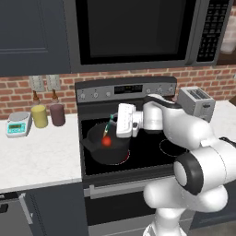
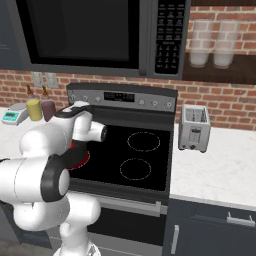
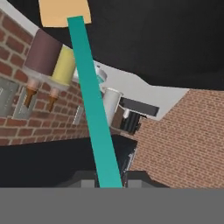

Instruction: Put the lemon and tomato in the pot. Retrieve the spatula and lightly stir the vegetables in the pot.

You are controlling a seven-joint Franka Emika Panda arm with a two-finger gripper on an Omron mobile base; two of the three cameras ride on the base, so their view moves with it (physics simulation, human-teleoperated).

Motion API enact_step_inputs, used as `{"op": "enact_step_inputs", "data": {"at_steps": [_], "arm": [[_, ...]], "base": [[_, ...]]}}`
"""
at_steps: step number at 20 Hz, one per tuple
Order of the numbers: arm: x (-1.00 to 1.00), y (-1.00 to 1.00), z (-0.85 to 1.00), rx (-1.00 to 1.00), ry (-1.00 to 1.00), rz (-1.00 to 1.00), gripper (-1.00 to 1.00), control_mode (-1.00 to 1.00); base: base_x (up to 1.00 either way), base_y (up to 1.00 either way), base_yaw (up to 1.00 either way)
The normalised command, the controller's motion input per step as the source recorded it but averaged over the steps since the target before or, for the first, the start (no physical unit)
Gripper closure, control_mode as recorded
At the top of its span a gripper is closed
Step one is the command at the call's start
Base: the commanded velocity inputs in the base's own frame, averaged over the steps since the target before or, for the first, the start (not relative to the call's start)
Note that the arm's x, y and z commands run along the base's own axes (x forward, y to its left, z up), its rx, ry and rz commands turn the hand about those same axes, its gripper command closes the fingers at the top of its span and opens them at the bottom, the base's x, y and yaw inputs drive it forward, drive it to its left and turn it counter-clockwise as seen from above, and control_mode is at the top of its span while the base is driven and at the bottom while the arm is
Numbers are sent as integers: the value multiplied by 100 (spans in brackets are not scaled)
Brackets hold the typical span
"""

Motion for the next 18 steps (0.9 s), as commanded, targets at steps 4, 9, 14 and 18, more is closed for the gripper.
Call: {"op": "enact_step_inputs", "data": {"at_steps": [4,9,14,18], "arm": [[-10,11,0,0,0,0,100,-100],[-24,5,58,5,0,0,100,-100],[-11,0,67,6,0,-1,100,-100],[0,-4,11,-2,1,-7,100,-100]], "base": [[0,0,0],[0,0,0],[0,0,0],[0,0,0]]}}
